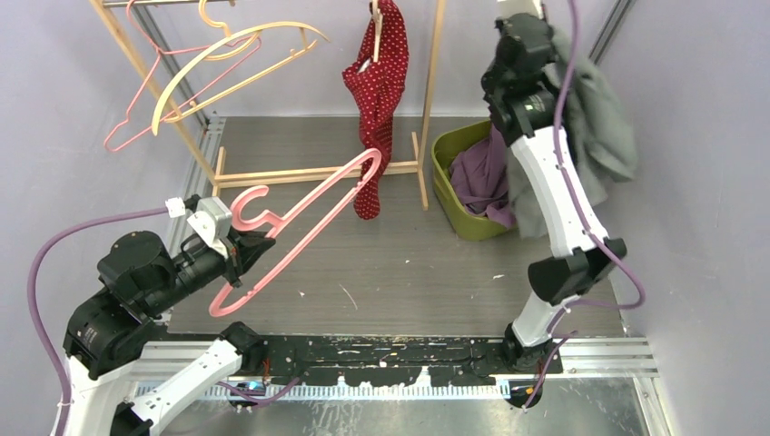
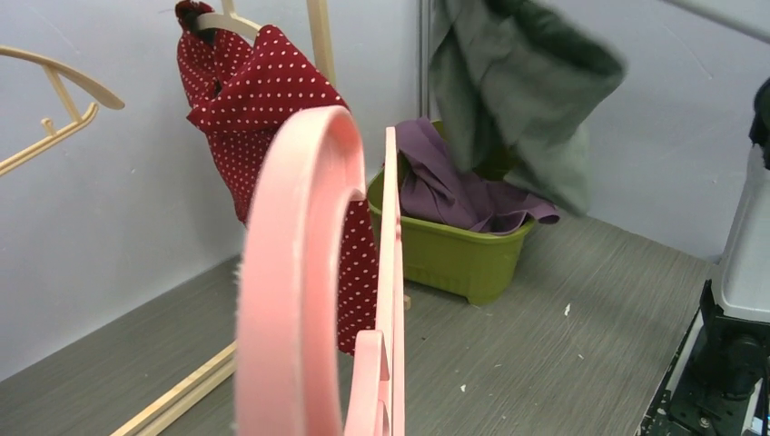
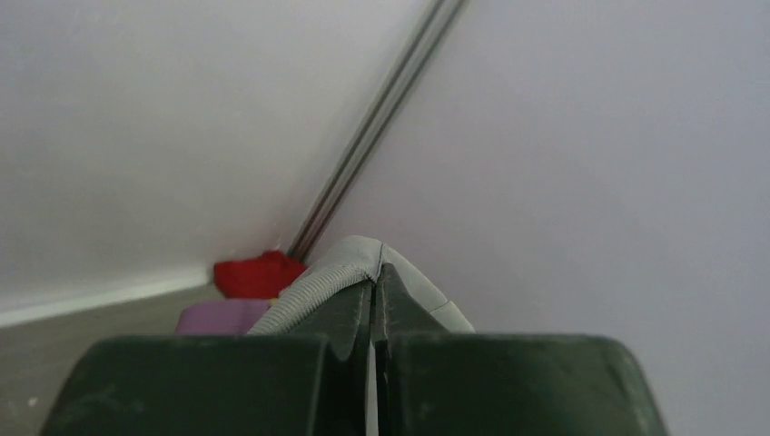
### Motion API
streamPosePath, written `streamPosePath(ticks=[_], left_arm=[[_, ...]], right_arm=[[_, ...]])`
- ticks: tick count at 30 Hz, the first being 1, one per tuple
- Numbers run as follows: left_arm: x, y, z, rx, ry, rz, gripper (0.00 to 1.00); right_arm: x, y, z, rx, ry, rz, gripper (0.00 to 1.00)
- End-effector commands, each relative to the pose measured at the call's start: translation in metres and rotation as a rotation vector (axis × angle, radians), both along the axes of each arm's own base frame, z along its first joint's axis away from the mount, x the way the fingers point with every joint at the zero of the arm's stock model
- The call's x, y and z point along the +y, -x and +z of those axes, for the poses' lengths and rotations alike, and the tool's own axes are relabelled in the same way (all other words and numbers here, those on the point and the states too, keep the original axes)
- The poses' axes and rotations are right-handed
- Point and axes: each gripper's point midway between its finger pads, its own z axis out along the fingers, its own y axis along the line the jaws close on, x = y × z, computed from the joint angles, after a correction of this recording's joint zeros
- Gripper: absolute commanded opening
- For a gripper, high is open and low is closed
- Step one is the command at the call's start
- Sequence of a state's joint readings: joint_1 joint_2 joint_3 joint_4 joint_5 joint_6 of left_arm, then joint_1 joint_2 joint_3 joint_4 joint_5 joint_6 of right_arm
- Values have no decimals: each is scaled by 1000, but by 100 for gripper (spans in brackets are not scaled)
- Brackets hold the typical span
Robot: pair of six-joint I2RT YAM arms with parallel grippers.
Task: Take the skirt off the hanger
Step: Place the skirt in the bin.
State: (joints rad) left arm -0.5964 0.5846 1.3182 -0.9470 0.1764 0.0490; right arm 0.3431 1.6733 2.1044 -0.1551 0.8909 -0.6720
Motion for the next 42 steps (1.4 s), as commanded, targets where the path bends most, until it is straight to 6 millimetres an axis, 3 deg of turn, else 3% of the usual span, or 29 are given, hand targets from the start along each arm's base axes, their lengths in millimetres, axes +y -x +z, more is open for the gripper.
streamPosePath(ticks=[1,5,7,9,12,17,20,22,26,28,30,31,33,34,42], left_arm=[[-2,-12,12,-59,6,21,0],[-3,-17,13,-64,-5,23,0],[-5,-20,13,-68,-12,21,0],[-6,-22,13,-71,-17,20,0],[-7,-26,13,-73,-24,27,0],[-5,-29,9,-68,-36,44,0],[-5,-30,7,-58,-45,46,0],[-5,-31,8,-55,-51,49,0],[0,-33,14,-58,-63,75,0],[6,-34,16,-62,-77,101,0],[12,-33,16,-69,-102,118,0],[17,-31,15,-74,-123,129,0],[27,-25,14,-86,-166,132,0],[31,-21,14,-93,-179,132,0],[71,-3,15,-111,-210,258,0]], right_arm=[[14,-14,-1,-63,-111,73,1],[18,-15,-11,-67,-185,94,1],[23,-16,-25,-58,-249,121,1],[27,-18,-52,-26,-326,126,1],[27,-9,-106,23,-461,70,1],[34,19,-239,164,-704,-16,1],[46,25,-301,242,-810,-44,1],[48,23,-330,274,-830,-84,1],[34,14,-368,325,-804,-182,1],[28,16,-384,366,-825,-214,16],[29,19,-390,365,-853,-205,32],[32,20,-388,361,-873,-183,46],[34,24,-369,310,-918,-148,92],[35,26,-358,284,-943,-131,99],[44,51,-257,169,-901,62,100]])
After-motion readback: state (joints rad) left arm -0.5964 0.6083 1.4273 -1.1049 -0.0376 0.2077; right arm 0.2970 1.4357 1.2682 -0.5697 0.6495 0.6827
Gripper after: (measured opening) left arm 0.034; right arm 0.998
